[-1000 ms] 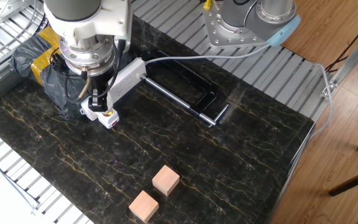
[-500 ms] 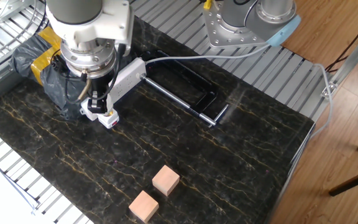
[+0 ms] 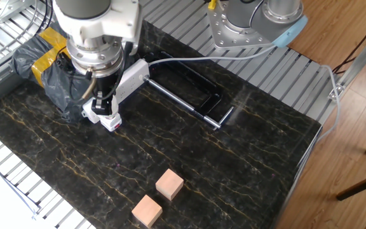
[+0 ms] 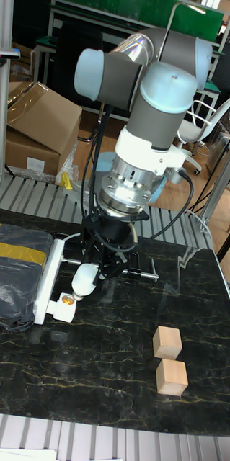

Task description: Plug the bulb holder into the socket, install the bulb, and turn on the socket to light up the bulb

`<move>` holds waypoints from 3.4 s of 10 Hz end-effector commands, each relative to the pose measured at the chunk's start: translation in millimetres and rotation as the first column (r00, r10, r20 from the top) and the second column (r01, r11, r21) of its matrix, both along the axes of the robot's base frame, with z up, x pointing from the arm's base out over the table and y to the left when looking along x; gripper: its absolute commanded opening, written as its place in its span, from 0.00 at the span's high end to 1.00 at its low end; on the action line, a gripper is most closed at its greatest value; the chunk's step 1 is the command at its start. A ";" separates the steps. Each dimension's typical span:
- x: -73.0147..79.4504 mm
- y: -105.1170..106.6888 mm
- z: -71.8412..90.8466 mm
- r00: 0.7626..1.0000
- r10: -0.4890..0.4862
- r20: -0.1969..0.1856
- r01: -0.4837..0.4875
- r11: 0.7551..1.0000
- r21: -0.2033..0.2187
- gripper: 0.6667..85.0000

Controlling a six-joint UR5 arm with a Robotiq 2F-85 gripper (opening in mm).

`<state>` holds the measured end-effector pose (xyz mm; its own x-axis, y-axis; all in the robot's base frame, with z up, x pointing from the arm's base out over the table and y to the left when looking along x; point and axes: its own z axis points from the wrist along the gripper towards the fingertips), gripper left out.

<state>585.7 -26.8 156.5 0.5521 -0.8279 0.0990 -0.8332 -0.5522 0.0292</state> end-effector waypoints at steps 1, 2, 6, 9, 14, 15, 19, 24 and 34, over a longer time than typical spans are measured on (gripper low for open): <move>6.4 0.5 3.1 0.998 -0.025 0.052 0.024 1.000 0.015 0.99; 5.2 1.5 2.9 0.998 -0.026 0.049 0.025 1.000 0.019 0.99; 1.5 -4.3 0.9 0.998 -0.017 0.056 0.016 1.000 0.014 0.99; -0.8 -7.4 -2.3 0.998 -0.017 0.065 0.015 1.000 0.018 0.99; 2.1 -5.3 -6.2 0.994 0.069 0.085 -0.070 0.997 0.015 0.99; -2.1 -5.6 -6.9 0.993 0.094 0.067 -0.095 0.995 0.009 0.99; -9.3 -7.6 -11.3 0.991 0.118 0.065 -0.119 0.993 0.006 0.99; -13.3 -13.3 -15.6 0.991 0.119 0.059 -0.119 0.993 -0.005 0.99; -25.9 -17.3 -17.1 0.999 0.030 0.013 -0.030 0.999 -0.011 1.00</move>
<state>562.3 -49.2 139.4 0.6071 -0.7825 0.1384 -0.7926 -0.6088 0.0348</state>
